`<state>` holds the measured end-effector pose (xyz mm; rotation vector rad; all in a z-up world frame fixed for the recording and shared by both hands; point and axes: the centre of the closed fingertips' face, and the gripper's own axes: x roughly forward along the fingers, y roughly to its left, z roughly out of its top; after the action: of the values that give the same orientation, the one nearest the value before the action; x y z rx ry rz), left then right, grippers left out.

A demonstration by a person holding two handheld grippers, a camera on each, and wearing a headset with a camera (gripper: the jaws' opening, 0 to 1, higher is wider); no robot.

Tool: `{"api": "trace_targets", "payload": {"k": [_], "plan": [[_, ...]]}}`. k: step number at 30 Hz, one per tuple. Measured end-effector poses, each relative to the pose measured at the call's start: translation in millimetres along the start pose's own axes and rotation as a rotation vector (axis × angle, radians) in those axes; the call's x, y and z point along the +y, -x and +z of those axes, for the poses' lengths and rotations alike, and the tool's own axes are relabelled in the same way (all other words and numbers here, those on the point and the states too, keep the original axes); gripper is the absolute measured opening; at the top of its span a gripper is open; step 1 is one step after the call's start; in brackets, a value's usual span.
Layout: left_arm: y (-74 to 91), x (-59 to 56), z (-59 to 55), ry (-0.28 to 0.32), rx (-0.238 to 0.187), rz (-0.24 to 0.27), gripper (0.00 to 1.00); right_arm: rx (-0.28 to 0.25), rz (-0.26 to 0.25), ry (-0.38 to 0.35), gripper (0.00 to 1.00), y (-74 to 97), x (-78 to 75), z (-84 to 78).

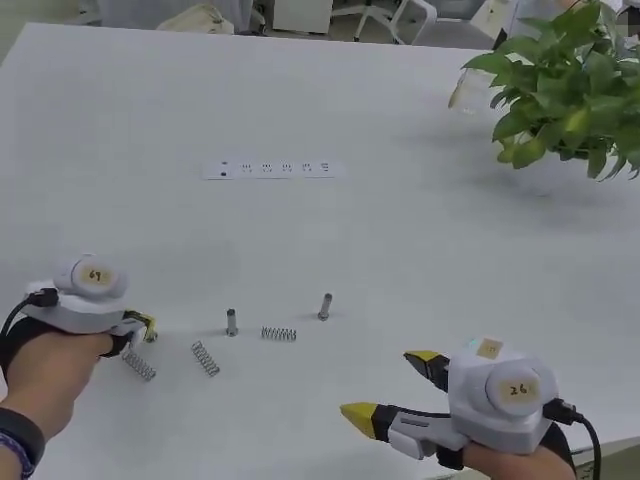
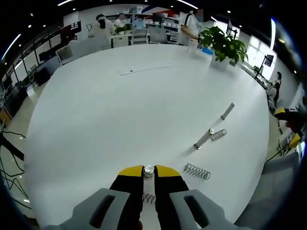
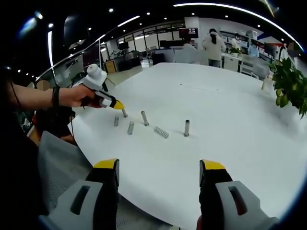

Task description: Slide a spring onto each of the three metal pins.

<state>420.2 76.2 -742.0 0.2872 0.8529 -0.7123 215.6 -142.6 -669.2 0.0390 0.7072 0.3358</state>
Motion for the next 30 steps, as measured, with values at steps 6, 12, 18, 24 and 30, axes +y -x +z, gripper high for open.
{"api": "trace_targets", "payload": {"k": [6,12,18,24,30], "plan": [[-1.8,0.4,-1.0,0.0,0.004,0.0,0.0,0.0,0.001,-0.003,0.66,-0.5,0.5,-0.9],[-3.4,-0.4,-4.1,-0.001,0.015,0.004,0.03,0.0,0.0,-0.006,0.66,0.5,0.1,-1.7],[-2.8,-0.2,-3.7,0.011,0.009,-0.003,0.08,-0.004,-0.003,-0.009,0.66,1.4,-1.8,-1.8],[2.0,-2.7,-1.4,0.022,-0.005,-0.01,0.19,-0.008,-0.002,-0.012,0.66,0.9,-1.0,-0.3],[6.8,-9.0,-2.8,0.025,-0.014,-0.022,0.23,-0.011,0.002,-0.009,0.66,-0.4,0.4,0.8]]}}
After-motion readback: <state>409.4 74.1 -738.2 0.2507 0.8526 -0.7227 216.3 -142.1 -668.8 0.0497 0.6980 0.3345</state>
